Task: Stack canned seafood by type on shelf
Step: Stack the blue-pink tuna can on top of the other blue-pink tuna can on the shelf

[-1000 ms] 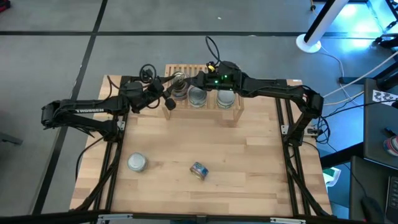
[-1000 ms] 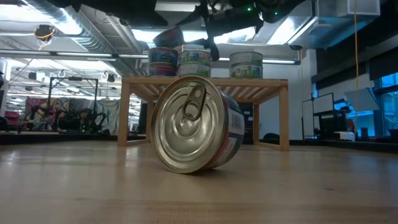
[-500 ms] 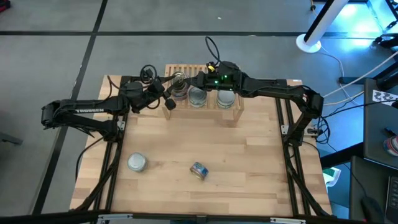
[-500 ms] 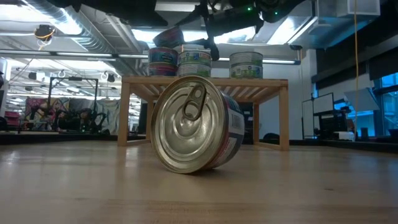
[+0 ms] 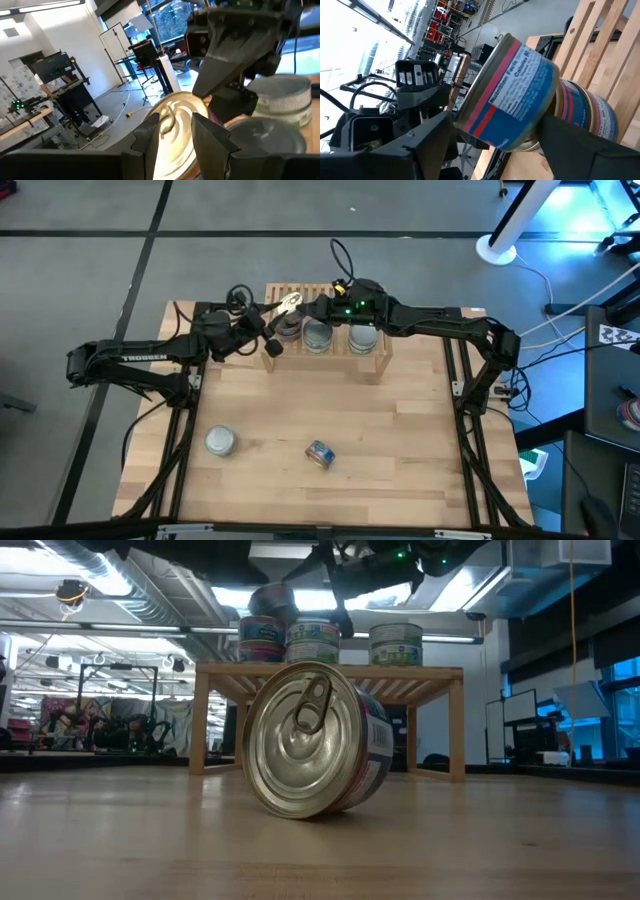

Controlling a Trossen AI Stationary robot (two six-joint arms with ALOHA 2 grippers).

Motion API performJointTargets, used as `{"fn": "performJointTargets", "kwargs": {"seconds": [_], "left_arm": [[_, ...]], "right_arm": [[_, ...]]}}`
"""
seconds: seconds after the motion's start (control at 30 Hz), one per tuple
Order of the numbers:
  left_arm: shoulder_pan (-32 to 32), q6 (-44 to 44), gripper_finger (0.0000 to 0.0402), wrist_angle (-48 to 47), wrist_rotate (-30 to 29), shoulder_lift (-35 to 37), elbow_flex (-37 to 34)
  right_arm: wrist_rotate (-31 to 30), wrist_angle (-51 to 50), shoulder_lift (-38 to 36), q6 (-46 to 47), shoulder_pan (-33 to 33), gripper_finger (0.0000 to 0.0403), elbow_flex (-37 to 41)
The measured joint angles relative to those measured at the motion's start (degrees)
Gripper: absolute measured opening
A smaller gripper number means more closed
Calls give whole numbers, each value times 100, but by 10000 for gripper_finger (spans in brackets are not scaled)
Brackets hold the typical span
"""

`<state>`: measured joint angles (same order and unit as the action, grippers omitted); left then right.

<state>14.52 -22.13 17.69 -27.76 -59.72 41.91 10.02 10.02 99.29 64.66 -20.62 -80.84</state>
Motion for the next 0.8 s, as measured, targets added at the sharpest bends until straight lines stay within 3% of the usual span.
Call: {"fn": "performJointTargets", "kwargs": {"seconds": [0.3, 0.8], "left_arm": [[226, -35, 109, -538, -14, 0, -4], [73, -39, 109, -468, -6, 9, -4]], "right_arm": [[178, 2, 0, 0, -2, 285, 0], [520, 20, 0, 0, -2, 285, 0]]}}
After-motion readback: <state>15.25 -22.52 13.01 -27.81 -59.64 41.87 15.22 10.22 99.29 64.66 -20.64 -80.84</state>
